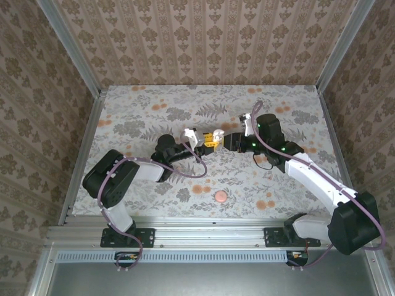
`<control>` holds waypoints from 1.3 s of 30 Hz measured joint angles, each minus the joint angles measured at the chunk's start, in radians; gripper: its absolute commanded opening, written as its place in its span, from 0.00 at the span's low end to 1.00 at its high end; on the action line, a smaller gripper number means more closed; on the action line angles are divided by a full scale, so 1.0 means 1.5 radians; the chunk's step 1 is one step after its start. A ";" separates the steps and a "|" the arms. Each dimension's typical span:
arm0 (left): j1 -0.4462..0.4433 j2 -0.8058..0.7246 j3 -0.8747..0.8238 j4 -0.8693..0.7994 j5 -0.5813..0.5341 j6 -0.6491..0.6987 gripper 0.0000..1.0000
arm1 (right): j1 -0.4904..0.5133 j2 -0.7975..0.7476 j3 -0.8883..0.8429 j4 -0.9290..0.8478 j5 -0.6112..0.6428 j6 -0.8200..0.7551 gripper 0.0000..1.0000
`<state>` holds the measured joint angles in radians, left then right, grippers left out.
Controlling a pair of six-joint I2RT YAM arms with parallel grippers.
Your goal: Insert the wireless bluetooth earbuds into the charging case
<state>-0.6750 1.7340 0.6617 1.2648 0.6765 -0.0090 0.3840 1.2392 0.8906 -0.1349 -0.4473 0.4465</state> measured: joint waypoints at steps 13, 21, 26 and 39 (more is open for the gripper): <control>-0.004 -0.016 0.000 0.001 0.000 0.000 0.00 | -0.023 -0.001 0.001 -0.002 0.016 0.002 0.44; -0.009 -0.016 -0.006 0.002 -0.006 -0.005 0.00 | -0.026 -0.035 0.001 -0.031 0.014 -0.019 0.45; -0.017 -0.023 -0.041 0.000 -0.027 -0.013 0.00 | -0.026 -0.046 0.002 -0.091 0.014 -0.036 0.45; -0.026 -0.122 -0.152 0.003 -0.088 -0.028 0.00 | -0.026 -0.075 0.013 -0.278 0.035 -0.054 0.44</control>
<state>-0.7147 1.5505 0.4343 1.2686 0.5442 -0.0509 0.3447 1.1263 0.9096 -0.5522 -0.3950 0.3660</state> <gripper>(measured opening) 0.180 0.444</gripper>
